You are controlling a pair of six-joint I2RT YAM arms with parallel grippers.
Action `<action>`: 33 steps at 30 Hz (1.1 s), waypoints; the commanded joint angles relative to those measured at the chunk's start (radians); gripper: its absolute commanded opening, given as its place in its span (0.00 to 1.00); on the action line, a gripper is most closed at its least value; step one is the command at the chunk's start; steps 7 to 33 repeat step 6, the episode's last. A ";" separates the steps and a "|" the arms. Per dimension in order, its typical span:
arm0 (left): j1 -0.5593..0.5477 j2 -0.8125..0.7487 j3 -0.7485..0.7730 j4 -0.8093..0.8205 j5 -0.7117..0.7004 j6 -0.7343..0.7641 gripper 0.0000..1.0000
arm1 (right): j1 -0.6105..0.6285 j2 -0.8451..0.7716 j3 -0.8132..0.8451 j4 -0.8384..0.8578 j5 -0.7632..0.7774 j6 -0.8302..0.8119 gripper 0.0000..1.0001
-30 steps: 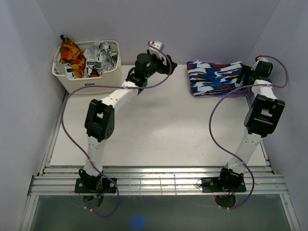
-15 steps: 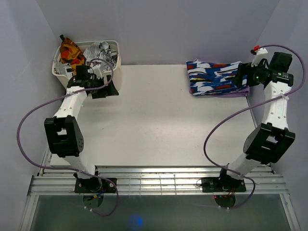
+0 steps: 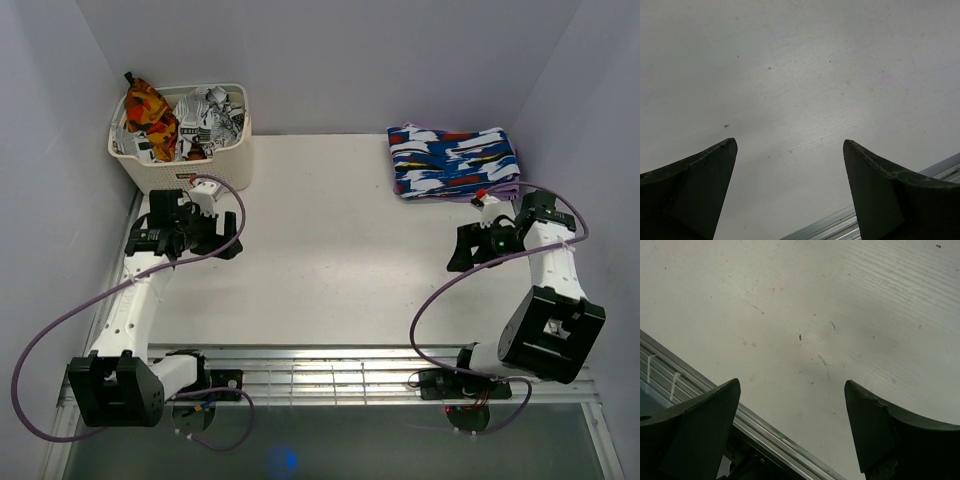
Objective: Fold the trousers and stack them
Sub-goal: Neatly place the folded trousers to the corner
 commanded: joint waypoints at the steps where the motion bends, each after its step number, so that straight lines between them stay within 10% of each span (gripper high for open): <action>1: 0.005 0.010 -0.033 -0.037 -0.046 0.030 0.98 | 0.011 -0.092 -0.016 0.026 0.003 -0.037 0.90; 33: 0.005 -0.007 -0.033 -0.040 -0.014 0.031 0.98 | 0.014 -0.118 -0.022 0.029 0.042 -0.034 0.90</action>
